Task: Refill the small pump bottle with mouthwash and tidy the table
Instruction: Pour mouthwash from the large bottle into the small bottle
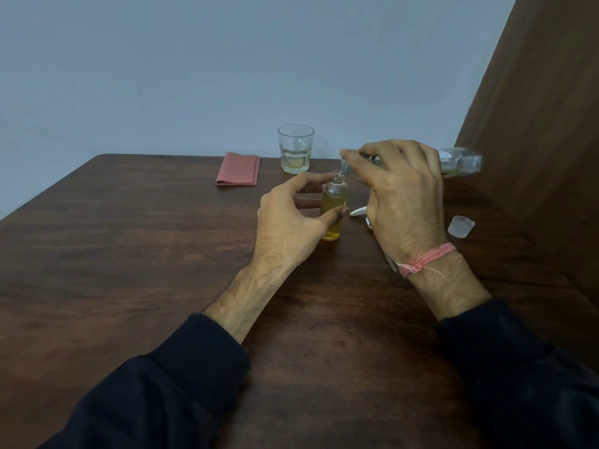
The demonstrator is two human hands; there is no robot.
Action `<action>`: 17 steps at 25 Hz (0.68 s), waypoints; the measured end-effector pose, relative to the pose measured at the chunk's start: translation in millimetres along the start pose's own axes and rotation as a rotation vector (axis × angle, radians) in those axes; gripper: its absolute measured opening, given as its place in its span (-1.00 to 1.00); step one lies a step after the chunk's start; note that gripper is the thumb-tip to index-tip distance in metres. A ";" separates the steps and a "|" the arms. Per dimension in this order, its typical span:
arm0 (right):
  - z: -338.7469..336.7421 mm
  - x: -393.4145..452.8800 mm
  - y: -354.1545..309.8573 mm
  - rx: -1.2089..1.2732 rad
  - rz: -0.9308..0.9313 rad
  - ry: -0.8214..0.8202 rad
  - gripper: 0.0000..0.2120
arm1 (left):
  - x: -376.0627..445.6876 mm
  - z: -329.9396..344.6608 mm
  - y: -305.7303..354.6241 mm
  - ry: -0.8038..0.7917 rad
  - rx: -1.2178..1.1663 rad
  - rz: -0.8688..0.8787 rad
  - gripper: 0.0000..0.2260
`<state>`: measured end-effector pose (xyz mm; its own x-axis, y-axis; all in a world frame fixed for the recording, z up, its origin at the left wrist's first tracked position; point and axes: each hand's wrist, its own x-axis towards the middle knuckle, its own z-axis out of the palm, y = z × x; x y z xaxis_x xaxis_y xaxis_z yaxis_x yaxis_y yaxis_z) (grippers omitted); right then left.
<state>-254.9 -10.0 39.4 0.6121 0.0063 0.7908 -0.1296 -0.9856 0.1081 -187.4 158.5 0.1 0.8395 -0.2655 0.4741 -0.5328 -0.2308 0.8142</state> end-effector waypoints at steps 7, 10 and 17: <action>1.0 -0.1 0.9 -0.006 -0.014 0.015 -0.38 | 0.1 -0.8 0.5 -0.008 0.000 -0.005 -0.50; 1.0 -0.2 0.9 -0.003 -0.014 0.021 -0.38 | 0.2 -0.5 0.4 -0.005 0.005 -0.003 -0.49; 1.6 -0.3 1.0 0.001 -0.018 0.032 -0.38 | 0.6 0.1 -1.0 -0.001 0.003 -0.003 -0.50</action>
<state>-253.9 -11.3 38.3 0.5890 0.0289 0.8076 -0.1183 -0.9855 0.1216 -186.4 158.5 -0.4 0.8411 -0.2657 0.4712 -0.5304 -0.2344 0.8147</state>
